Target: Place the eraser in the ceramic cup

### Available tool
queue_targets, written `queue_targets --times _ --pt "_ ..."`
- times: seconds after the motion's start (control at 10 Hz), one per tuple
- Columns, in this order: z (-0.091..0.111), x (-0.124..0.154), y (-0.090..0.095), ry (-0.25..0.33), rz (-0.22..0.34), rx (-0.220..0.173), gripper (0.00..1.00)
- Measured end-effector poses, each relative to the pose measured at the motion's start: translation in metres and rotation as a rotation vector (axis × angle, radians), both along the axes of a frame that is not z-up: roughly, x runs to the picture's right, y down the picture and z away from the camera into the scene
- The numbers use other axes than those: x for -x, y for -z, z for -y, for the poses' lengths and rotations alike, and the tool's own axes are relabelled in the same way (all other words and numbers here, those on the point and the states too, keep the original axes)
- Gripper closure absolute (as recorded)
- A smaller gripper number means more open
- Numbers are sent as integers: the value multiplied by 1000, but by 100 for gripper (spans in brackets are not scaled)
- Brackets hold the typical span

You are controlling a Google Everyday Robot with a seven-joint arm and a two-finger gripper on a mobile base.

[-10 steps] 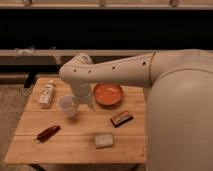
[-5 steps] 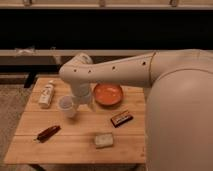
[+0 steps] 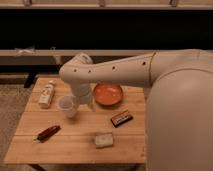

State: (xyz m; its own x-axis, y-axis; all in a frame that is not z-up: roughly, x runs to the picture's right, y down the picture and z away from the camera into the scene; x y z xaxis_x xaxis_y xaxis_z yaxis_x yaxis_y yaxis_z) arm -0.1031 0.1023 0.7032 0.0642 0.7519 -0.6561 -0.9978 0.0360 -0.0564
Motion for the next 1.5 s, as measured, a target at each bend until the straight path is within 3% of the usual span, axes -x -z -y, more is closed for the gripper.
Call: queue_targets --times 0.5,0.8,0.9,1.0,1.2,1.5 --pt "0 0 -1 -5 -9 3 35" --pt "14 -19 -29 -56 -86 -1 35" --pt "22 -29 -43 -84 -114 0 35" --pt "35 -53 -64 -129 -163 -7 35" --pt "45 -98 -89 -223 -250 -11 35" --pt "34 -163 -111 -366 -357 -12 35"
